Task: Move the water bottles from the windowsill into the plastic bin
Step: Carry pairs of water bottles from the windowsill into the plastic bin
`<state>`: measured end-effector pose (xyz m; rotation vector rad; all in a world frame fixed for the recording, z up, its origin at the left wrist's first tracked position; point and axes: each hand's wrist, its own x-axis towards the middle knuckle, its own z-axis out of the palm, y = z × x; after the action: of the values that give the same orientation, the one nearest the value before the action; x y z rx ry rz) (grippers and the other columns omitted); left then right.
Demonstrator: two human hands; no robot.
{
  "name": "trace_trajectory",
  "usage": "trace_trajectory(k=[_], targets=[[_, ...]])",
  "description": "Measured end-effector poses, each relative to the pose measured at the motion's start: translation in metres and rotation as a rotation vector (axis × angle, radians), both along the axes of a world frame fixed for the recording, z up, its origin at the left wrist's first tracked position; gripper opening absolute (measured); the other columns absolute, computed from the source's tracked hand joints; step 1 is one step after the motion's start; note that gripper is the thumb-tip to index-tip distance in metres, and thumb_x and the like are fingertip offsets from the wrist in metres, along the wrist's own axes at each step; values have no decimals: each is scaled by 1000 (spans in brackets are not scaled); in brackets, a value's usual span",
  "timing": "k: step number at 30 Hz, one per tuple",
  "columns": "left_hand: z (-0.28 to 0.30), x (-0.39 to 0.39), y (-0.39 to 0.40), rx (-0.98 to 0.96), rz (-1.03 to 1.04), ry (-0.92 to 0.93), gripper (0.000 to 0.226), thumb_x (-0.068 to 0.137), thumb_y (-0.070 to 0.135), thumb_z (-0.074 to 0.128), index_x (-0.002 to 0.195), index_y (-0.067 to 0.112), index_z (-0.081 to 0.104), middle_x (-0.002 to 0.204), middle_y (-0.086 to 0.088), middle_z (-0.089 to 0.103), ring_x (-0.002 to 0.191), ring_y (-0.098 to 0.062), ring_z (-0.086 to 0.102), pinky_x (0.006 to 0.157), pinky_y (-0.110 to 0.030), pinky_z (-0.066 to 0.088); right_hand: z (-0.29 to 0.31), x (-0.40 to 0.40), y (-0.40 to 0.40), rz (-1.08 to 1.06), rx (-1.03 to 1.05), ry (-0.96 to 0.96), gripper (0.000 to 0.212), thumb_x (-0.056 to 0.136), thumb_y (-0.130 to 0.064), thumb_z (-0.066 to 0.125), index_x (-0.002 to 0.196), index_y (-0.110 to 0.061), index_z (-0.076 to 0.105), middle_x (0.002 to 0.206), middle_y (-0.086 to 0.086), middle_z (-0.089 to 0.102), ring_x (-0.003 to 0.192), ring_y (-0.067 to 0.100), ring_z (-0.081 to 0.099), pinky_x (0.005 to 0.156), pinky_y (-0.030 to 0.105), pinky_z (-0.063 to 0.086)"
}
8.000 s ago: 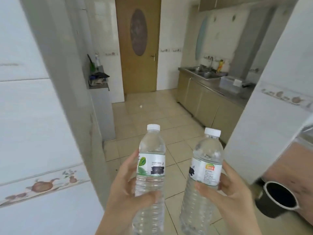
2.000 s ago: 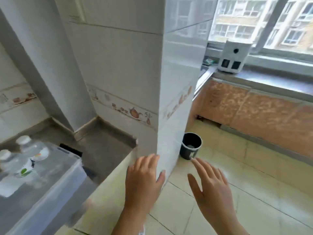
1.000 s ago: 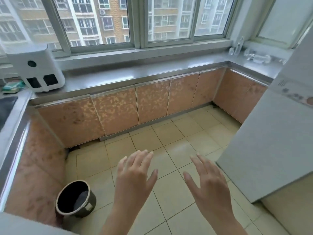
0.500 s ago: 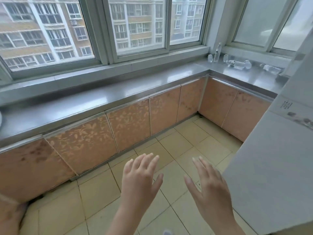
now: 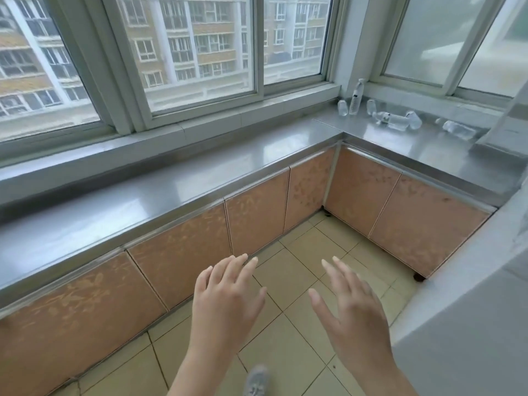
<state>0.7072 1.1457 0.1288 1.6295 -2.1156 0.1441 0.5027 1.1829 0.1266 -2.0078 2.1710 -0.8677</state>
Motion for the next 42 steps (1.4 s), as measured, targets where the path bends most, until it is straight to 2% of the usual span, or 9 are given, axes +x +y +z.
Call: trace_trajectory(k=[4,8,14,20,23,26,30,36,42], targets=[[-7,-15,-96,2,-46,-9,51,81,49,47,116,23,74,116,5,73,109,-22,68,96,-38,38,-7,-18,-88,-51,0,7,59,86,-58,36,133,-26,51,140,-5,51,127,16,45,101,43,41],[-5,-37,-191,52,-120,-20,51,80,50,46,115,25,74,115,7,73,109,-18,68,93,-41,50,-3,-35,-166,-113,10,12,59,85,-59,36,133,-27,52,140,-5,50,127,11,39,100,44,42],[11,-92,-323,69,-251,-43,51,81,49,47,116,24,73,117,7,72,111,-17,68,91,-43,52,11,-82,-270,-247,16,-3,61,85,-59,35,133,-26,52,143,-4,48,129,16,43,105,43,39],[0,-162,-421,37,-343,-32,48,82,49,50,118,25,71,120,8,71,115,-18,65,100,-35,34,5,-143,-348,-345,44,-49,62,83,-62,33,135,-31,49,145,-9,44,131,7,31,108,42,35],[-7,-208,-466,54,-353,-20,47,81,49,55,119,26,71,122,9,70,117,-15,62,100,-37,39,1,-183,-389,-355,46,-60,63,83,-63,31,136,-32,48,146,-12,41,133,8,33,110,39,31],[-13,-256,-510,58,-363,-8,46,79,47,61,118,25,71,121,9,70,116,-15,63,100,-34,34,-2,-229,-435,-342,71,-53,63,84,-63,30,137,-32,46,147,-12,39,135,10,33,111,40,30],[-12,-313,-564,75,-358,-22,49,82,51,50,120,27,70,123,10,69,118,-14,61,102,-34,34,-1,-287,-492,-330,97,-26,62,84,-62,32,136,-32,48,145,-9,43,133,13,38,109,41,33],[-8,-384,-634,72,-344,-12,49,81,50,50,118,26,71,120,9,71,115,-17,65,99,-33,32,7,-361,-565,-304,112,-15,60,86,-61,33,136,-31,48,145,-8,44,132,13,40,108,42,35],[-13,-438,-707,125,-325,-27,46,79,48,58,117,26,72,118,9,71,113,-18,66,95,-42,50,7,-418,-638,-282,144,-4,64,85,-64,29,138,-33,44,148,-11,39,134,11,35,111,39,31]])
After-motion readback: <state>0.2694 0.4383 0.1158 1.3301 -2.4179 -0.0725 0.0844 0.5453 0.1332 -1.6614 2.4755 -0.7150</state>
